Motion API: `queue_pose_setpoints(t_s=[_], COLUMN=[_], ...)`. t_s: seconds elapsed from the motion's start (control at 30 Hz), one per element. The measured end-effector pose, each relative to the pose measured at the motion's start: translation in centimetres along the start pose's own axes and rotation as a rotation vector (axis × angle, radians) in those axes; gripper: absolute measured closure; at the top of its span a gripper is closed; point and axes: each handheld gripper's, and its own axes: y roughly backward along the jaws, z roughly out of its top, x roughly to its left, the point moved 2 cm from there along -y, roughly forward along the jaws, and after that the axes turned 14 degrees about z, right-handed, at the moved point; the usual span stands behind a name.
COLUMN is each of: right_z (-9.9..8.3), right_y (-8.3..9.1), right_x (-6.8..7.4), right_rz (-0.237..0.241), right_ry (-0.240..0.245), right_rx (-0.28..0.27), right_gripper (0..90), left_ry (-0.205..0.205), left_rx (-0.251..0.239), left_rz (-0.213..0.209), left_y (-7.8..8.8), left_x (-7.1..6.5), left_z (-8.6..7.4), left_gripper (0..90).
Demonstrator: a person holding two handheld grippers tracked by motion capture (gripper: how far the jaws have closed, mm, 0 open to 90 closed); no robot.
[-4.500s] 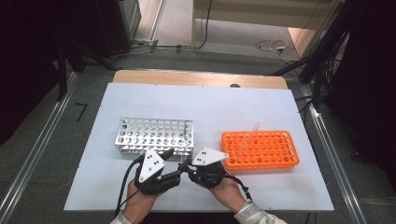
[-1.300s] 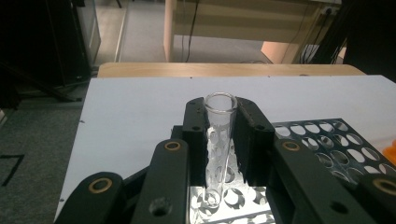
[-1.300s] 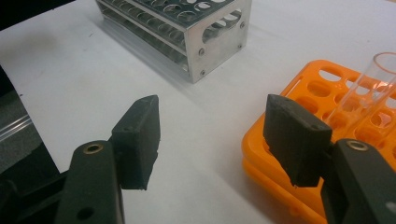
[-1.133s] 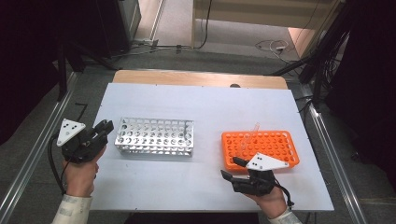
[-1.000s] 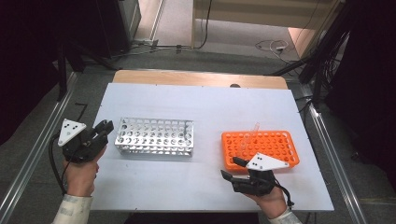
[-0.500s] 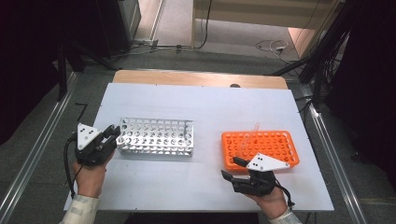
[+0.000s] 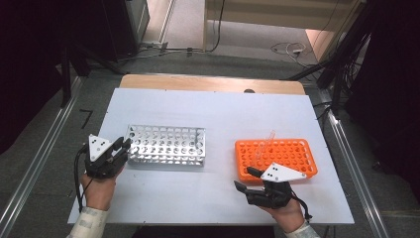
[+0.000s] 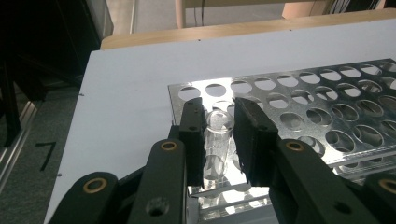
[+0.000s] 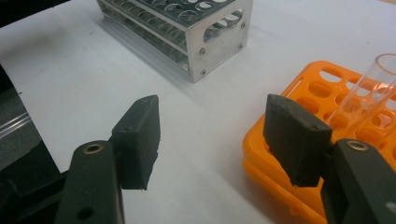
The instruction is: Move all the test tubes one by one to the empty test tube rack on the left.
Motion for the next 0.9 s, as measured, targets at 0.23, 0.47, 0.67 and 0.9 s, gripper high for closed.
queue_pose_setpoints(t_s=[0.23, 0.47, 0.67, 0.9], right_z=[0.0, -0.2, -0.5, -0.9], right_y=[0.1, 0.7, 1.4, 1.5], right_x=[0.0, -0.3, -0.8, -2.1], right_rz=[-0.002, -0.024, -0.054, -0.144], right_ry=[0.001, -0.010, -0.018, -0.040], right_rx=[-0.005, -0.008, -0.019, -0.025], right_gripper=[35.1, 35.0, 35.2, 38.2], left_ry=[0.027, 0.073, 0.112, 0.138], left_rx=[-0.015, -0.007, -0.010, 0.023], left_rz=[-0.001, 0.008, -0.004, -0.037], left_y=[0.5, 1.1, 1.8, 2.1], left_x=[0.4, 0.9, 0.9, 0.5], left_z=[0.3, 0.0, 0.0, 0.1], left_gripper=[57.4, 28.0, 19.4, 11.8])
